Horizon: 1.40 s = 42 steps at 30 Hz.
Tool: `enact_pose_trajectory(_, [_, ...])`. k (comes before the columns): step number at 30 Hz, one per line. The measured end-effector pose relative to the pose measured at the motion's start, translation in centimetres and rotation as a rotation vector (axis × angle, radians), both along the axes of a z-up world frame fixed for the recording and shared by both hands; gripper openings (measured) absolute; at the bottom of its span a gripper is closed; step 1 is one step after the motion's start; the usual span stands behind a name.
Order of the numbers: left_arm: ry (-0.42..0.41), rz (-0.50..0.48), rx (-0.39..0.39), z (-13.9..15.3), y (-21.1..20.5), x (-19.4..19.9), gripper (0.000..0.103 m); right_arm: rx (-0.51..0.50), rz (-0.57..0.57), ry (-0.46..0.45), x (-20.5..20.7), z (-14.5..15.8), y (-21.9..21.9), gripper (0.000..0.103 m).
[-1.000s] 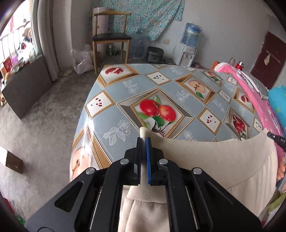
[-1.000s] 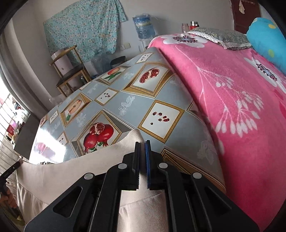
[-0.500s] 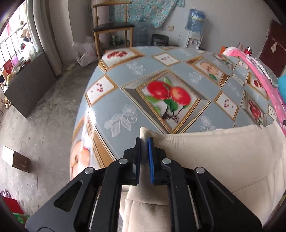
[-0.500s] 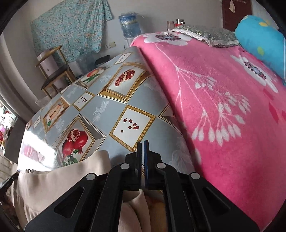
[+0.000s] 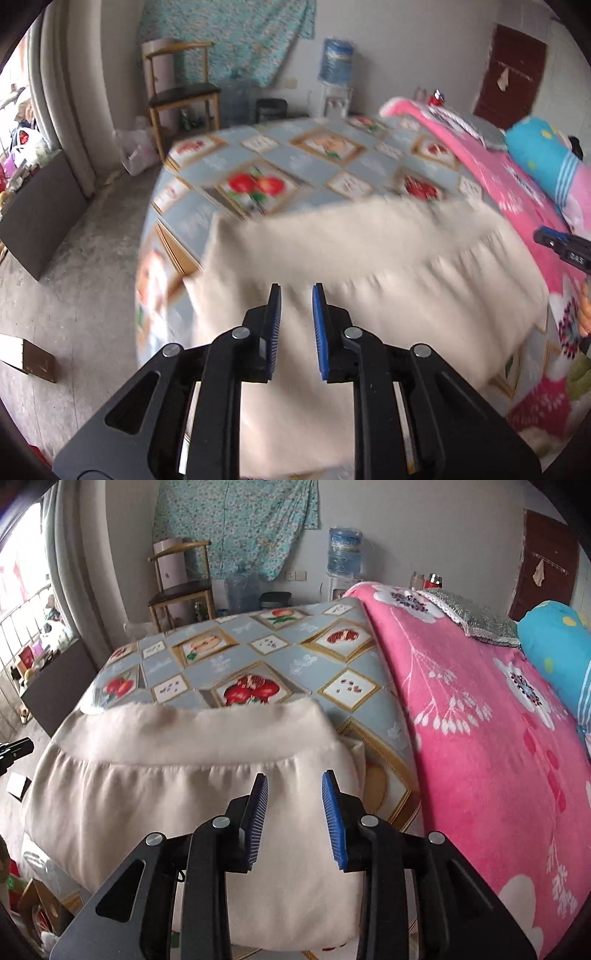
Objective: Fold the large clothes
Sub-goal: 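Open both grippers to release the folded jacket onto the table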
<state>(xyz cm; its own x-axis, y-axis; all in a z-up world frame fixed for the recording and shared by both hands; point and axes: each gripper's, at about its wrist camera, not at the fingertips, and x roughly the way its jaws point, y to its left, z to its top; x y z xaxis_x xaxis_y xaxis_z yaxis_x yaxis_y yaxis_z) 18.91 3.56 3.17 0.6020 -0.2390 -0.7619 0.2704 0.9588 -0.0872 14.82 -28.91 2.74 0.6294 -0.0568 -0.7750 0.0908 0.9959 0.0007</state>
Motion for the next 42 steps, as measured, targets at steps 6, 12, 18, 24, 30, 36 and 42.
enact_pose_trajectory(6, [0.087,0.071,-0.017,-4.9,0.3,-1.3,0.019,-0.074,-0.078,0.136,-0.1,-5.2,-1.4,0.029])
enact_pose_trajectory(12, [0.038,0.073,-0.063,-2.7,1.1,-3.2,0.02,-0.027,-0.05,0.042,-2.2,-1.1,0.3,0.029])
enact_pose_trajectory(18, [0.086,0.053,0.001,-4.9,-0.7,-3.9,0.031,0.043,0.075,0.123,-2.7,-4.4,4.3,0.029])
enact_pose_trajectory(24, [0.064,0.029,0.003,-3.0,-1.2,-4.7,0.03,0.082,0.048,0.015,-4.4,-1.5,5.8,0.03])
enact_pose_trajectory(30, [0.065,-0.102,0.01,-1.8,-5.3,-6.5,0.033,0.067,0.211,0.004,-5.4,-2.8,10.3,0.031])
enact_pose_trajectory(36, [0.139,-0.018,0.075,-4.5,-6.7,-6.6,0.035,0.084,0.178,0.049,-5.3,-4.6,11.0,0.032])
enact_pose_trajectory(42, [0.146,0.055,0.093,-3.6,-6.0,-6.2,0.035,0.095,0.27,-0.028,-6.1,-3.4,13.0,0.039])
